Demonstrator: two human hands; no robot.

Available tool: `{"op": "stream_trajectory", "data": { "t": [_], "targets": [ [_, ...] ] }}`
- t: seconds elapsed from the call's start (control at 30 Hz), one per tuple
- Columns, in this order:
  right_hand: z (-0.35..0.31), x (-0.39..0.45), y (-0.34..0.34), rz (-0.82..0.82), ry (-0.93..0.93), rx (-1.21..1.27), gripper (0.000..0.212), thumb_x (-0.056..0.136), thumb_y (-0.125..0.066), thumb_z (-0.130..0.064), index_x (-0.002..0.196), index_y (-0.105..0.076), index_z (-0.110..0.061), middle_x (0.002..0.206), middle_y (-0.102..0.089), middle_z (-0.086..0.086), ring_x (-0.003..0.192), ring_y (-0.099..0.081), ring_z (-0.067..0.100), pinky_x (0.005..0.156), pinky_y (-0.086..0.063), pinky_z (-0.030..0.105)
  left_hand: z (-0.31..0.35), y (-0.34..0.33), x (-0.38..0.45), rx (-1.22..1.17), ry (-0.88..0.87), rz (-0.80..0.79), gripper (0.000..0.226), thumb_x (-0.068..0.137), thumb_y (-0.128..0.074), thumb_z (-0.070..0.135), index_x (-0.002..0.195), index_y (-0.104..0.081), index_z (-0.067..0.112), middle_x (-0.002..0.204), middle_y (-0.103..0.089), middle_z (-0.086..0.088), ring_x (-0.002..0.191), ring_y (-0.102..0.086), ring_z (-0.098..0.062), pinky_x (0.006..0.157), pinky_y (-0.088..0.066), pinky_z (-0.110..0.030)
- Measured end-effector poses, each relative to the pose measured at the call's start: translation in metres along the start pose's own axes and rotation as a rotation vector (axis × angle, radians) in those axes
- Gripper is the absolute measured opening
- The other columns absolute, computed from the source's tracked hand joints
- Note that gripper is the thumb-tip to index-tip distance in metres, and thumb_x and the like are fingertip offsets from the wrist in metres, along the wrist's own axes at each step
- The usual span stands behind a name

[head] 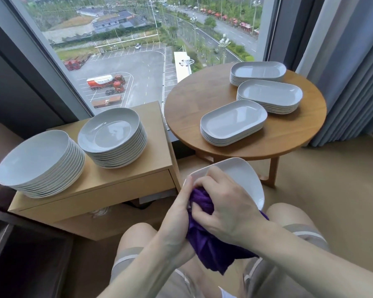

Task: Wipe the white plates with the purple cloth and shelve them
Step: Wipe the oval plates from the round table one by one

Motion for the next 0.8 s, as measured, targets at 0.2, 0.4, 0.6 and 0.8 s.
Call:
{"op": "stream_trajectory", "data": {
  "t": [0.2, 0.4, 0.6, 0.8],
  "targets": [
    [0.025, 0.011, 0.010, 0.109, -0.111, -0.086, 0.032, 0.086, -0.054, -0.048, 0.100, -0.063, -0.020, 0.098, -0.050, -0.005, 0.088, -0.054, 0.015, 0.073, -0.048, 0.028, -0.007, -0.006, 0.000, -0.033, -0.059, 0.039, 0.047, 0.111, -0.036, 0.034, 0.115, -0.079, 0.014, 0.114, -0.077, -0.016, 0.107, -0.075, -0.022, 0.091, -0.060, -0.037],
    [0.057, 0.024, 0.026, 0.079, -0.244, -0.173, 0.026, 0.090, -0.060, -0.041, 0.102, -0.061, -0.018, 0.100, -0.047, -0.002, 0.093, -0.053, 0.019, 0.078, -0.051, 0.041, 0.006, 0.004, -0.008, 0.061, -0.064, -0.030, 0.058, 0.097, -0.050, 0.053, 0.146, -0.055, 0.022, 0.135, -0.068, -0.014, 0.125, -0.066, -0.034, 0.093, -0.060, -0.044],
    [0.082, 0.032, 0.049, 0.082, -0.399, -0.176, 0.028, 0.090, -0.063, -0.044, 0.105, -0.062, -0.020, 0.103, -0.045, -0.004, 0.091, -0.050, 0.018, 0.077, -0.046, 0.036, 0.028, -0.014, 0.000, 0.081, -0.147, 0.023, 0.053, 0.103, -0.043, 0.052, 0.143, -0.058, 0.020, 0.130, -0.072, -0.011, 0.119, -0.070, -0.032, 0.099, -0.054, -0.049],
    [0.104, 0.037, 0.076, 0.199, -0.528, -0.081, 0.021, 0.091, -0.064, -0.040, 0.095, -0.064, -0.020, 0.099, -0.050, -0.005, 0.087, -0.053, 0.016, 0.076, -0.040, 0.031, 0.051, -0.043, 0.037, 0.150, -0.213, 0.035, 0.050, 0.108, -0.036, 0.052, 0.137, -0.063, 0.022, 0.131, -0.072, -0.007, 0.123, -0.068, -0.029, 0.107, -0.050, -0.050]
  ]
}}
Point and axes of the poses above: each hand's wrist, its own x-axis towards the middle knuckle, its own y-axis out of the back of the hand, z = x × y, the point moved 1 cm from there along x, towards the middle knuckle
